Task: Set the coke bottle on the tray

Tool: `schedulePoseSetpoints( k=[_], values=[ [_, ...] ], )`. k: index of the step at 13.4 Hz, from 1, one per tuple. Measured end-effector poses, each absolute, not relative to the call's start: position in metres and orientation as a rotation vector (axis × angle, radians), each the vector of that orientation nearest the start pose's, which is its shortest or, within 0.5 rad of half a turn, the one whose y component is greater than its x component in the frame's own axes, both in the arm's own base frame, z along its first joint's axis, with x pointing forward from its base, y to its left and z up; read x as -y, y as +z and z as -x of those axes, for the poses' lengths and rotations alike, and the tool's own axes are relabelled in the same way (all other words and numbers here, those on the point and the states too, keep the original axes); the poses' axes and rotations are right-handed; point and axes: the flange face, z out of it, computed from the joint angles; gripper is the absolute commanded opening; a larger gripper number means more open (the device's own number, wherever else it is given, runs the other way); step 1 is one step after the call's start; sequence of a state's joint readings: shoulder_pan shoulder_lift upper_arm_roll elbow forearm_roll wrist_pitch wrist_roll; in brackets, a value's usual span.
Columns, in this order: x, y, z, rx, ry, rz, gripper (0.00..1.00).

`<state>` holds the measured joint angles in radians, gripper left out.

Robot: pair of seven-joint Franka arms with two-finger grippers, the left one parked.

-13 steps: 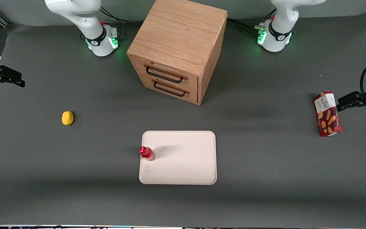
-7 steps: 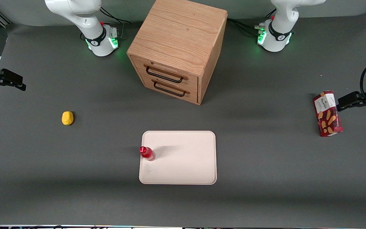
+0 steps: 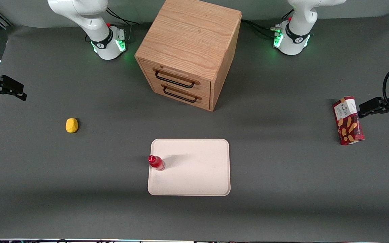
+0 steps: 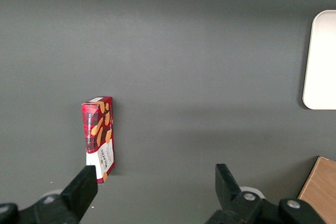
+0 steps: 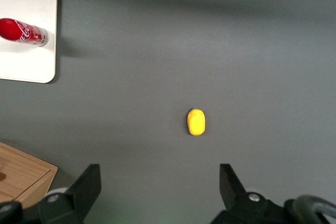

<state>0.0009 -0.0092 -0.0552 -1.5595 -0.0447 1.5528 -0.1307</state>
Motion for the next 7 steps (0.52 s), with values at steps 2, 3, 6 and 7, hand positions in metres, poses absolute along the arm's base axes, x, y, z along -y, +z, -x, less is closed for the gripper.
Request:
schedulePoseSetpoints(
  k=[2,3,6,7],
  values=[
    [0.0387,0.6317,-0.5486,0.109,0.009,3.184,1.0],
    [0.0397,0.6307,-0.5485,0.106,0.013,3.183,1.0],
    [0.0373,0.6282,-0.5481,0.108,0.023,3.168,1.0],
    [0.0357,0.6278,-0.5481,0.11,0.024,3.159,1.0]
  ],
)
